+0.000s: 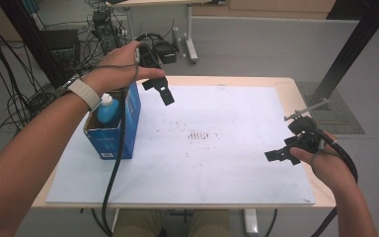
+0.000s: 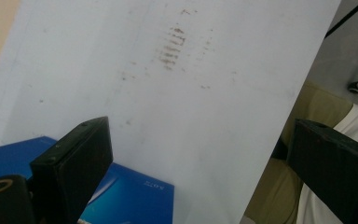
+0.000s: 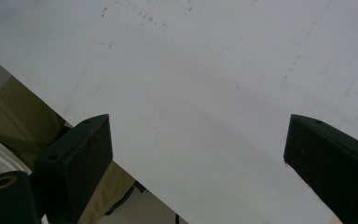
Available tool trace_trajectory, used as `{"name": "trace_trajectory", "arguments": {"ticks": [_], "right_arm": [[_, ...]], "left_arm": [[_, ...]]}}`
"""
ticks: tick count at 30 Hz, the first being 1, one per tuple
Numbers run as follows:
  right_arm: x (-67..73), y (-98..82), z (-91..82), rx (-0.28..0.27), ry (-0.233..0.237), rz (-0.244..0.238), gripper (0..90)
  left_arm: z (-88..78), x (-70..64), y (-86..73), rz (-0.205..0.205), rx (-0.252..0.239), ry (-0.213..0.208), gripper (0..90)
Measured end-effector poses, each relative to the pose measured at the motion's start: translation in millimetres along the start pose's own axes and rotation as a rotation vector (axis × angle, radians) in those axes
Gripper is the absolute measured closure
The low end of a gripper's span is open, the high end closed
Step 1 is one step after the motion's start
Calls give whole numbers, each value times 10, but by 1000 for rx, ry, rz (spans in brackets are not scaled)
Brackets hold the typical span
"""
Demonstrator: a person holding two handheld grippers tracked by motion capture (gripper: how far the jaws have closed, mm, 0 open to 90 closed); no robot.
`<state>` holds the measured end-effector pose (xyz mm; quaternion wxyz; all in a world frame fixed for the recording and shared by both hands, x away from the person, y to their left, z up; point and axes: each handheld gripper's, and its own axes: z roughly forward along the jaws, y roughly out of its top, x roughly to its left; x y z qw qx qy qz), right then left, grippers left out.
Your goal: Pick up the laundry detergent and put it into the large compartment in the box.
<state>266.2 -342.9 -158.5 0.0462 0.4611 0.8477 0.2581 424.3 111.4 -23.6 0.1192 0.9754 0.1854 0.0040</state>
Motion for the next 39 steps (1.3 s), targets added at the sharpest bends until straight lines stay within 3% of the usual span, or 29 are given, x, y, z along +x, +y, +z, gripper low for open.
{"name": "trace_trajectory", "arguments": {"ticks": [5,23,39], "right_arm": [[5,5,-3,-2,0,-3,78],[-1,-34,-11,-8,-1,4,78],[-6,-88,-25,-13,-2,12,78]], "left_arm": [[82,-39,69,59,19,-16,59],[275,-116,182,158,51,-41,58],[350,-137,199,149,58,-41,61]]}}
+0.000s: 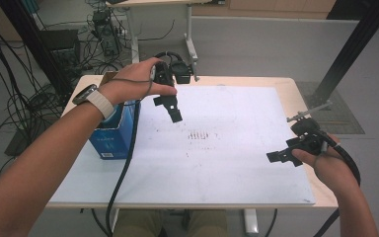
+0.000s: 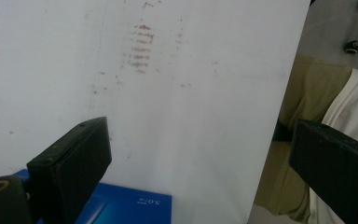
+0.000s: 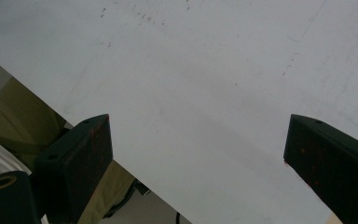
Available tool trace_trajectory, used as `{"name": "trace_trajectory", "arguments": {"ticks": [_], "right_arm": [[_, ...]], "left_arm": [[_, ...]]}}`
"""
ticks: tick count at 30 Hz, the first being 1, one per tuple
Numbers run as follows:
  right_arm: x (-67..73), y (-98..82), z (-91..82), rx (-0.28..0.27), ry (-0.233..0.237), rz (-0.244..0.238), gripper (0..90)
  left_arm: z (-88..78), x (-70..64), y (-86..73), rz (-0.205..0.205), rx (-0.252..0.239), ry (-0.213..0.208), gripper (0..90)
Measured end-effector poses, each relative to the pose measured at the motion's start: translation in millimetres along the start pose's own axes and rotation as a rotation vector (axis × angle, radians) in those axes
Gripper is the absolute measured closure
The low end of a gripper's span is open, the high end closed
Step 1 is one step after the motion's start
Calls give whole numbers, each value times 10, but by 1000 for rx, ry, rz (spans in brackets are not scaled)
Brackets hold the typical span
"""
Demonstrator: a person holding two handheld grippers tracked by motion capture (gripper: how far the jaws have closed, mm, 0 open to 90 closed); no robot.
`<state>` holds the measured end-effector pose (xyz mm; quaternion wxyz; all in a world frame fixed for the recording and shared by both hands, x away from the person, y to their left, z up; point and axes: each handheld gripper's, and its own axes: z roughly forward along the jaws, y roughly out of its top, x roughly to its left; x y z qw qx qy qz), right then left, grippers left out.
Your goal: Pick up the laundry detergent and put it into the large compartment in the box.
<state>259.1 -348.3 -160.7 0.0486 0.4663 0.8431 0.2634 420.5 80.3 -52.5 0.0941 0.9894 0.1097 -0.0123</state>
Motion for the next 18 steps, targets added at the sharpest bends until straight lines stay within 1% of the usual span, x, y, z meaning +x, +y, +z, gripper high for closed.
{"name": "trace_trajectory", "arguments": {"ticks": [3,7,11,15,18], "right_arm": [[4,2,-3,0,-1,-1,78],[10,7,1,0,0,-5,78],[13,5,7,0,1,-5,78],[16,-3,5,-4,1,-7,78],[15,-7,-2,-3,0,-4,78]], "left_arm": [[2,-1,-14,-9,-4,2,61],[14,8,-21,-7,0,-2,61],[33,6,-42,-16,-5,-3,61],[35,16,-41,-13,1,-3,62],[34,18,-51,-21,-5,-5,61]]}}
